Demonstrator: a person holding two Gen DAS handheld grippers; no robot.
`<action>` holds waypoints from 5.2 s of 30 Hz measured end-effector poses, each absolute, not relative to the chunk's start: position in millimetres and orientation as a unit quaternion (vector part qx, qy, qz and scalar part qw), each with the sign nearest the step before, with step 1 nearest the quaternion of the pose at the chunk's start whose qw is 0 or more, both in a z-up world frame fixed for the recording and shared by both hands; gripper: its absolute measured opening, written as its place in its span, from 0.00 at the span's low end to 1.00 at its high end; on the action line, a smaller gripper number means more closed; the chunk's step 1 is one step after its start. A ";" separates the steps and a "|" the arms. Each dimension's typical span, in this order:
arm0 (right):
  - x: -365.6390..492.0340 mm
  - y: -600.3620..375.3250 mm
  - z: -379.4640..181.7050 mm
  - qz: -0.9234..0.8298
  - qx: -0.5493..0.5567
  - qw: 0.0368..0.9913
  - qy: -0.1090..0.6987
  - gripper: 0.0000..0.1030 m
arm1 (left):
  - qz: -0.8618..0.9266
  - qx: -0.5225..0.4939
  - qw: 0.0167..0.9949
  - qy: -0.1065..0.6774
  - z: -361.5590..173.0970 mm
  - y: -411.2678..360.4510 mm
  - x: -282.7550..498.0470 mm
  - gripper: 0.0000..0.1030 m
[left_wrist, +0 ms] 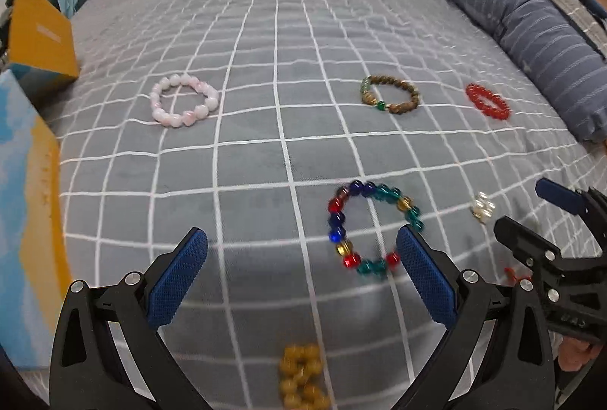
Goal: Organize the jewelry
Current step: 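Move left tool to multicolour bead bracelet while right tool approaches white pearl cluster, then close left tool on multicolour bracelet while right tool closes on pearl cluster, then lift and carry both held items over the white cardboard box, then open left tool dropping multicolour bracelet while right tool drops pearls into box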
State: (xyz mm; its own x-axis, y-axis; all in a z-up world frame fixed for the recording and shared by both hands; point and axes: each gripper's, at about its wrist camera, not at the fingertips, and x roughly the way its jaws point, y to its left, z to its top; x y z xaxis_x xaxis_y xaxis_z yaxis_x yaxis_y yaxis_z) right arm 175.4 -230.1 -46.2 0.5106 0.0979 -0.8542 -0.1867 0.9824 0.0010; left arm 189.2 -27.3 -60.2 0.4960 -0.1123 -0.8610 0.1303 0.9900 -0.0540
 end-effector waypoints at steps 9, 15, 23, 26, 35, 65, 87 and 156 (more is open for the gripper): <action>191.2 -229.5 -65.2 0.081 -0.040 0.851 0.517 0.60 | -0.072 0.015 0.849 0.523 -80.8 -38.0 211.9 0.95; 190.5 -229.9 -69.0 0.081 -0.039 0.849 0.521 0.50 | -0.070 0.021 0.850 0.521 -80.7 -35.4 207.1 0.88; 194.7 -227.8 -71.1 0.093 -0.029 0.843 0.529 0.33 | -0.072 0.025 0.855 0.512 -75.8 -33.5 205.9 0.58; 195.7 -228.6 -70.5 0.094 -0.024 0.841 0.532 0.24 | -0.078 0.028 0.855 0.512 -73.3 -33.2 205.0 0.40; 193.6 -232.0 -67.0 0.085 -0.016 0.842 0.533 0.20 | -0.098 -0.010 0.844 0.527 -66.9 -25.1 206.1 0.10; 184.4 -238.3 -30.1 0.045 -0.019 0.856 0.514 0.10 | -0.128 -0.009 0.864 0.486 -1.8 -32.5 186.0 0.10; 186.2 -212.8 21.1 0.048 -0.019 0.881 0.471 0.10 | -0.105 0.001 0.883 0.457 45.7 0.5 182.6 0.10; 155.9 205.4 28.8 0.330 -0.129 0.807 0.472 0.10 | 0.158 -0.112 0.866 0.461 53.7 364.7 68.3 0.10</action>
